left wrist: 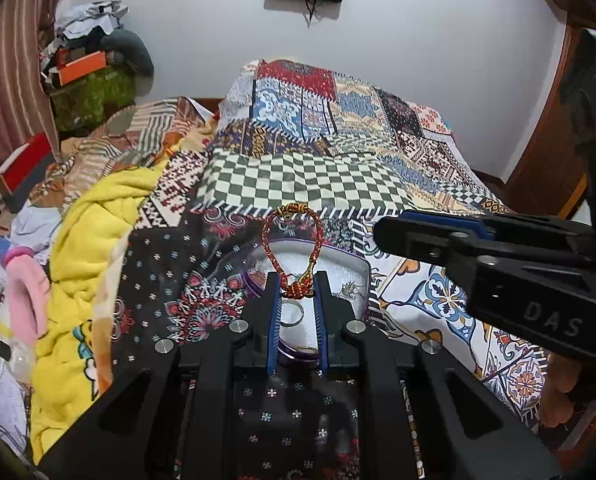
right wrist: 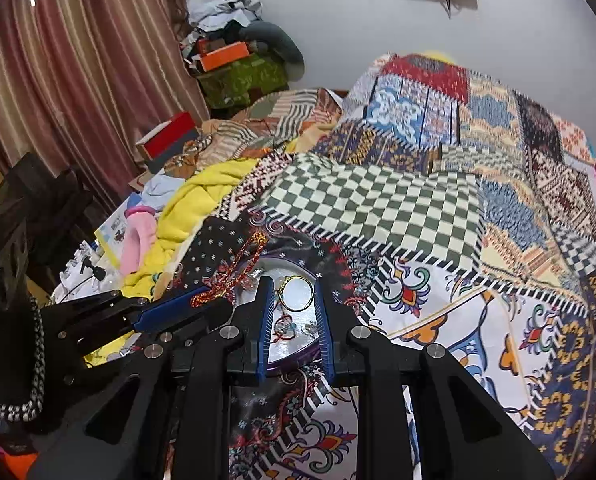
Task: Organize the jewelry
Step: 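Carry both pieces over the heart tin and open both tools to drop them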
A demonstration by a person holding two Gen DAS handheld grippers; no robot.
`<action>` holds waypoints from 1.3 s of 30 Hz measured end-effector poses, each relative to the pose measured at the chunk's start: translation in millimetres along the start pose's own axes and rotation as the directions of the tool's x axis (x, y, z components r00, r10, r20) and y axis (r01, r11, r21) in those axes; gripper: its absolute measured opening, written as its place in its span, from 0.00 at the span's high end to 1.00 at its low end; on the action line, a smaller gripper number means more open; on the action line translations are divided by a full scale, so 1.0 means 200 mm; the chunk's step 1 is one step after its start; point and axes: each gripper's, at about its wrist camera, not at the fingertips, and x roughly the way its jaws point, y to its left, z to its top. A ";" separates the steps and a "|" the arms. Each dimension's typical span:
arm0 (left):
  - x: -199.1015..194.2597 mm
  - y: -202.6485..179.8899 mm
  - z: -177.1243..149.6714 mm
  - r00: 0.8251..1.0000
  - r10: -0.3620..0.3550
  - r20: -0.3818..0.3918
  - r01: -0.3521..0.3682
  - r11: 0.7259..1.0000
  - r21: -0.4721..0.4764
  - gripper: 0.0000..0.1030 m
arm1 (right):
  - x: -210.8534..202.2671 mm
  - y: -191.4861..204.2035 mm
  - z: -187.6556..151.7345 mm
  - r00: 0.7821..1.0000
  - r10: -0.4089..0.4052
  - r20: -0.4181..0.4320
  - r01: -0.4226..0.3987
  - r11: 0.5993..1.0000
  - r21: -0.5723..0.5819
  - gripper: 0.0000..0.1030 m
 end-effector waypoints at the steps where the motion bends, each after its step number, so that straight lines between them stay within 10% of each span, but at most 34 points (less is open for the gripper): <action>1: 0.01 0.00 0.00 1.000 -0.002 -0.005 0.002 1.000 0.000 0.86 | 0.02 -0.01 0.00 1.000 0.000 -0.007 0.000 1.000 0.004 0.82; 19: 0.12 -0.01 -0.03 0.998 -0.021 -0.058 0.021 1.000 -0.010 0.84 | 0.15 -0.03 0.01 0.997 0.026 -0.071 -0.024 0.999 0.020 0.82; 24: 0.10 0.00 -0.04 0.998 -0.017 -0.063 0.016 1.000 -0.015 0.64 | 0.16 -0.02 0.00 0.997 0.026 -0.077 -0.025 1.000 0.015 0.81; 32: 0.08 -0.01 -0.04 0.999 0.001 -0.055 -0.001 1.000 0.000 0.58 | 0.16 -0.03 0.02 0.995 0.042 -0.086 -0.040 0.999 0.022 0.81; 39: 0.05 -0.02 -0.03 0.999 0.012 -0.047 -0.012 1.000 -0.004 0.56 | 0.12 -0.03 0.02 0.995 0.062 -0.080 -0.058 0.997 0.043 0.61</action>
